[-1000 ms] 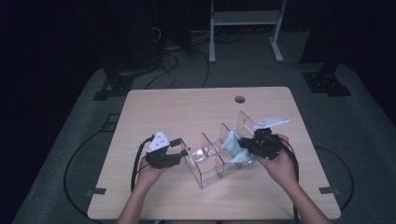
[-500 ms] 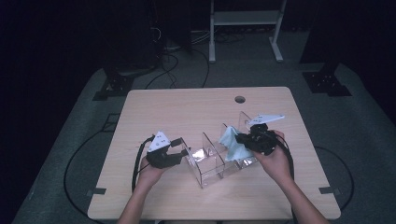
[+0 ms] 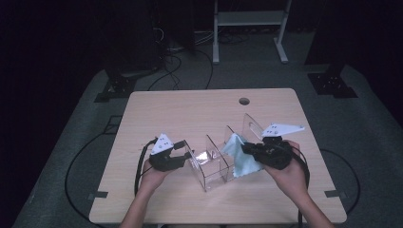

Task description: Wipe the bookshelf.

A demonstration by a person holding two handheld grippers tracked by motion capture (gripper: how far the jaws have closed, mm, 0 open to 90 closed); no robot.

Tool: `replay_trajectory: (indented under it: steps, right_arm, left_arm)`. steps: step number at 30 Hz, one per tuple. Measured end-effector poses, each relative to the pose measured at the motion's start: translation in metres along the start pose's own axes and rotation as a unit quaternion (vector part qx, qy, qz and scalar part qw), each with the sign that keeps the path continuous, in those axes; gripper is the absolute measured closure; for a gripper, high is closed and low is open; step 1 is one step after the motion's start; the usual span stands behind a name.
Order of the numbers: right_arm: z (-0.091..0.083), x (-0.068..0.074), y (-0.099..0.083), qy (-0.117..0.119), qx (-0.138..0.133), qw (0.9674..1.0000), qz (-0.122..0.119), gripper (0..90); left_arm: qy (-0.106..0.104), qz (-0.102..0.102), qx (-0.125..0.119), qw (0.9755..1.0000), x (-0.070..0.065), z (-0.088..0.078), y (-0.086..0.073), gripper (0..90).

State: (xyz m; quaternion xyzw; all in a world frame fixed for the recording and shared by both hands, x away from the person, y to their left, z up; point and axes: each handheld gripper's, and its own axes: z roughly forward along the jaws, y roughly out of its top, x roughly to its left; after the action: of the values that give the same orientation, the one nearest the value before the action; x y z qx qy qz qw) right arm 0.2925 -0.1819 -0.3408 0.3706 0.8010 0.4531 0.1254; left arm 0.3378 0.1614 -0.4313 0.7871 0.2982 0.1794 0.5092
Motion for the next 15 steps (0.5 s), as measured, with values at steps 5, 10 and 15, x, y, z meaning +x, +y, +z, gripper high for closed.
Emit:
replay_trajectory:
  steps: [5,10,15]
  right_arm:
    - [0.016,0.018,-0.005,0.025,0.019,0.9995,-0.01,84.5]
    - [0.039,0.025,-0.005,0.038,0.045,0.9982,-0.01,84.5]
    - [0.055,0.026,0.0,0.038,0.053,0.9978,-0.007,84.6]
  left_arm:
    - [-0.001,0.005,0.001,1.0,0.0,0.0,0.0,47.4]
    - [0.0,0.009,0.003,1.0,0.0,0.0,0.0,47.3]
    - [0.0,0.008,0.003,1.0,0.0,0.0,0.0,47.3]
